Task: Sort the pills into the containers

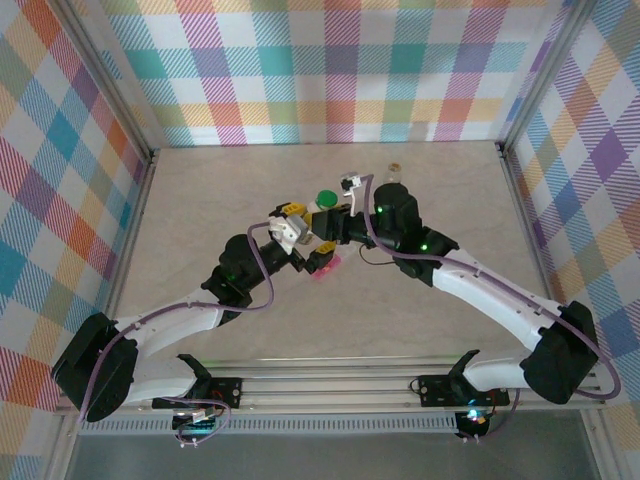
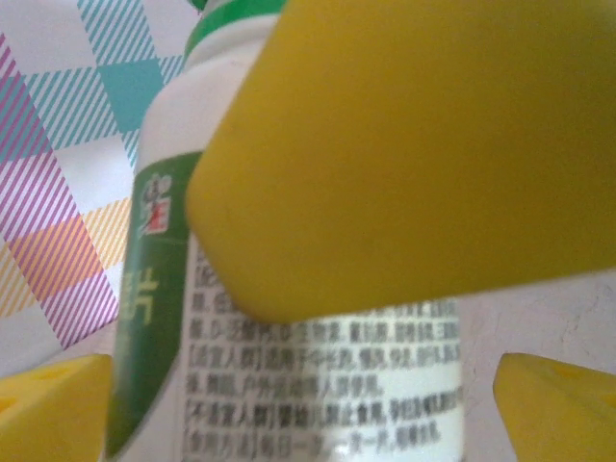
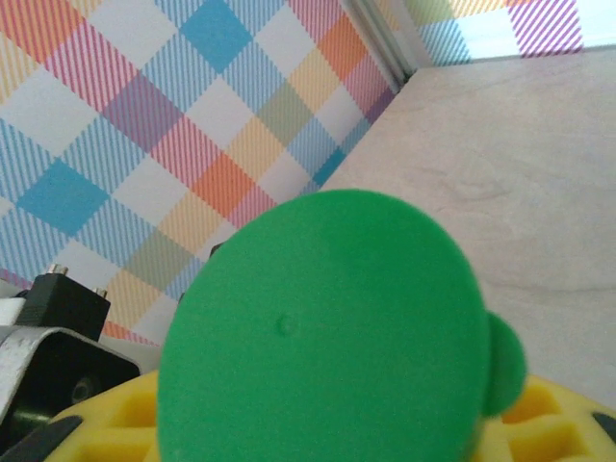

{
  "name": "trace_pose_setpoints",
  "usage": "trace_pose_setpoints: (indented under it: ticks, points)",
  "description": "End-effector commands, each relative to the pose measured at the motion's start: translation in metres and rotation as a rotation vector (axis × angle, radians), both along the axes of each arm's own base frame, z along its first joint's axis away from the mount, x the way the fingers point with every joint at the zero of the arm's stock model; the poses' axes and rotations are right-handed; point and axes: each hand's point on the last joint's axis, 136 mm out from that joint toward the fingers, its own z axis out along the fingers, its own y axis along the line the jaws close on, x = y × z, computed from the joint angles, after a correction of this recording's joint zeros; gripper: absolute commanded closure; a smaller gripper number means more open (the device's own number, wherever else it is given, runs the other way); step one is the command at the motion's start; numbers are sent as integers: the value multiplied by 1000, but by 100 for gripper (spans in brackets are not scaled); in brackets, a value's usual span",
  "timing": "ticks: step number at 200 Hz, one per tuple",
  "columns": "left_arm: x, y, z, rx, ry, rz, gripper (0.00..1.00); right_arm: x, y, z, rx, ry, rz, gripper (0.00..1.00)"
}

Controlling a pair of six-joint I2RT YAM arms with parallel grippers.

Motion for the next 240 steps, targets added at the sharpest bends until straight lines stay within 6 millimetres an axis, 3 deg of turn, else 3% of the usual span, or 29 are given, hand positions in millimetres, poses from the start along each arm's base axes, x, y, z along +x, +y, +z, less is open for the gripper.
trace_pose_setpoints:
  ticks: [1,30,45,87,139,174,206,240]
  points:
    - [-2,0,7,6,-23,7,0,1,-13,17,-28,-112,-50,70]
    - [-2,16,1,15,-19,74,0,14,-40,14,-177,-233,-175,71]
    - [-1,30,-2,11,-12,142,0,29,-60,-1,-306,-292,-277,71]
    - [22,109,7,-149,78,556,0,73,-98,-45,-541,-383,-464,71]
    - [29,155,4,-347,238,721,0,151,-94,-114,-658,-350,-604,72]
    - [24,198,-18,-535,354,882,0,191,-90,-150,-680,-307,-665,71]
    - [24,198,-27,-472,383,880,0,209,-87,-172,-664,-236,-690,70]
    - [29,191,-37,-417,411,866,0,211,-84,-188,-634,-173,-694,67]
